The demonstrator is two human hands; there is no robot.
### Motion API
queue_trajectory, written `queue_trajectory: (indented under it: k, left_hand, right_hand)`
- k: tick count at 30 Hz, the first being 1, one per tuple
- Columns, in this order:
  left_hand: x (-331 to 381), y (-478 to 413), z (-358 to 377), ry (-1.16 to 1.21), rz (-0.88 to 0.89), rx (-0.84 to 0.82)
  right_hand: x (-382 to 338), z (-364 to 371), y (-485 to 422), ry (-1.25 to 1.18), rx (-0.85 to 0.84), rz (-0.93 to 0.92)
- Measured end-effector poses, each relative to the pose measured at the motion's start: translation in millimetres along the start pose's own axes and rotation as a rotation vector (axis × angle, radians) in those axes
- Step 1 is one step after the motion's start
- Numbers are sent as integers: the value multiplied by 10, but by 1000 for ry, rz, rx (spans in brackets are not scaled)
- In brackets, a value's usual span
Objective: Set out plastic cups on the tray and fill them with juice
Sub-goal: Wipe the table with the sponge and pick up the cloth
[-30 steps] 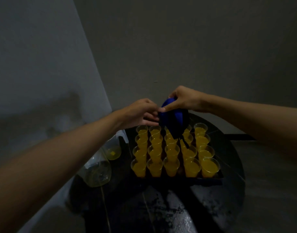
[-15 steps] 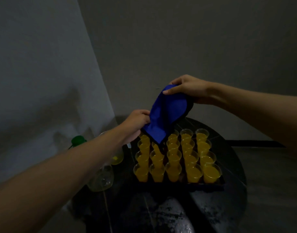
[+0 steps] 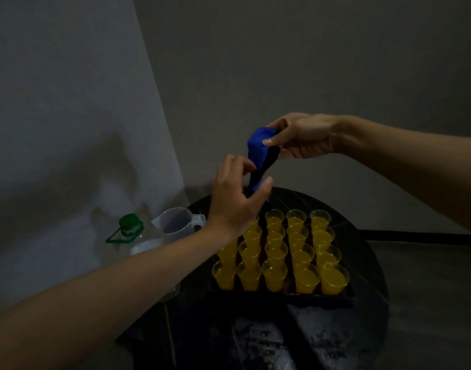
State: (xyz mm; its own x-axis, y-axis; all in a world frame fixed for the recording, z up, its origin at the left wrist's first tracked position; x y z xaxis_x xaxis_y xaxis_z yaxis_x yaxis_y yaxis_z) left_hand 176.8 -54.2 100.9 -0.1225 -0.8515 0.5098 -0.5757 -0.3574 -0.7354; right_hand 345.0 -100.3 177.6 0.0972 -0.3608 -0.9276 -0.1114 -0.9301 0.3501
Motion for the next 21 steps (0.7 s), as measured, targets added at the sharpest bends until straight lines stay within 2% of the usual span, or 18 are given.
queue_trajectory:
  k: [2, 3, 8, 12, 16, 19, 21]
  left_hand:
    - [-28, 10, 49, -134, 51, 12]
    - [-32, -9, 51, -120, 43, 33]
    - [-77, -98, 9, 70, -58, -50]
    - [-105, -131, -81, 217, -241, -166]
    - [-254, -165, -298, 233, -394, -89]
    - [-343, -187, -427, 191, -422, -36]
    - [-355, -228, -493, 155, -440, -39]
  right_hand:
    - [-18, -14, 7, 47, 55, 7]
    - [-27, -27, 19, 80, 87, 14]
    - [-15, -99, 67, 118, 159, 58]
    - [39, -203, 108, 198, 208, 187]
    - [161, -293, 168, 280, 143, 256]
    - [263, -314, 212, 396, 110, 302]
    - [287, -321, 224, 442, 121, 266]
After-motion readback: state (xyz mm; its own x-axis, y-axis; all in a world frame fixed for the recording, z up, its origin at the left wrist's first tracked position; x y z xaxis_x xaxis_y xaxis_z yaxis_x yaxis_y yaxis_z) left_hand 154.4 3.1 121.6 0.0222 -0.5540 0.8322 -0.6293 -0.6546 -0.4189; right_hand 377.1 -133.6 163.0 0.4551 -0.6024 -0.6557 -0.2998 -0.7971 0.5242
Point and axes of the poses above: each hand's wrist, its own y-axis away from the middle knuckle, its own z-axis out of the palm, x = y × z, the point moved 4 cm from there along -y, towards the middle knuckle, and after that the axes turned 9 degrees about z, right-handed, at the moved point
